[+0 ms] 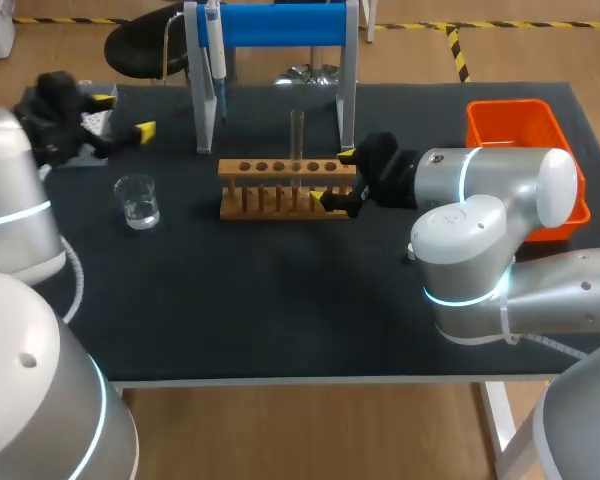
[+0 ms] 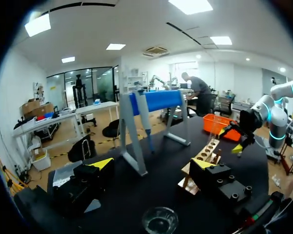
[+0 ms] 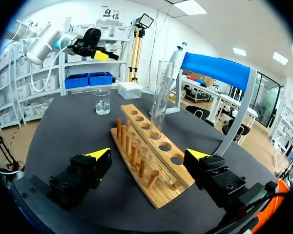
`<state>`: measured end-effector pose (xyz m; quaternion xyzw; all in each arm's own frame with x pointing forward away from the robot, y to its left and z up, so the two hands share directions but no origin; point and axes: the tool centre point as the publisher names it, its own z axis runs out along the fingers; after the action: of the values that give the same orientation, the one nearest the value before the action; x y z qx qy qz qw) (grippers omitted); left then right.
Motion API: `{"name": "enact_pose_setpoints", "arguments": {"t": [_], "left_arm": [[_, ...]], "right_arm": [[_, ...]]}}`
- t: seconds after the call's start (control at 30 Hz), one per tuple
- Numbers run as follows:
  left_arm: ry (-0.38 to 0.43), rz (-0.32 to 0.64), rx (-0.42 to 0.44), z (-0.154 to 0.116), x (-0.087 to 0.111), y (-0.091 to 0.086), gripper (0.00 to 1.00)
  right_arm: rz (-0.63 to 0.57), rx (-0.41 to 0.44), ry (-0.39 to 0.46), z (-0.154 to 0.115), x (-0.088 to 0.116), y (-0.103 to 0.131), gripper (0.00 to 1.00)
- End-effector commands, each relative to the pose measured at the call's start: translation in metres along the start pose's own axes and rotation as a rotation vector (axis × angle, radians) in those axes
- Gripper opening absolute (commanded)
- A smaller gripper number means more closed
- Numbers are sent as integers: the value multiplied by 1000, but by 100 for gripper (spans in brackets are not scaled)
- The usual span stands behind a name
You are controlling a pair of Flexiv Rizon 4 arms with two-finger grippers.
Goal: Invert the test tube, pick up the pipette, mount the tip to pipette, aspirate from beaker and dispense into the tube, eject the tip, return the pipette, and cap with the stopper.
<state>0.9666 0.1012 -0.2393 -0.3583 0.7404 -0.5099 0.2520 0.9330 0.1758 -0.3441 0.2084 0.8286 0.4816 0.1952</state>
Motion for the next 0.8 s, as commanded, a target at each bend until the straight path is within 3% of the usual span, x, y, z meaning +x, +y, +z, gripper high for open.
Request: {"name": "enact_pose_setpoints", "arguments": {"t": [0.03, 0.23, 0.53, 0.8], "left_arm": [[-233, -66, -17, -25, -14, 18, 100], [-355, -146, -88, -21, -50, 45, 100], [-406, -180, -142, -4, -92, 67, 100], [-411, -193, -153, 5, -118, 79, 100]], "right_arm": [[1, 0, 1, 0, 0, 0, 100], [1, 0, 1, 0, 0, 0, 100], [1, 0, 1, 0, 0, 0, 100], [1, 0, 1, 0, 0, 0, 100]]}}
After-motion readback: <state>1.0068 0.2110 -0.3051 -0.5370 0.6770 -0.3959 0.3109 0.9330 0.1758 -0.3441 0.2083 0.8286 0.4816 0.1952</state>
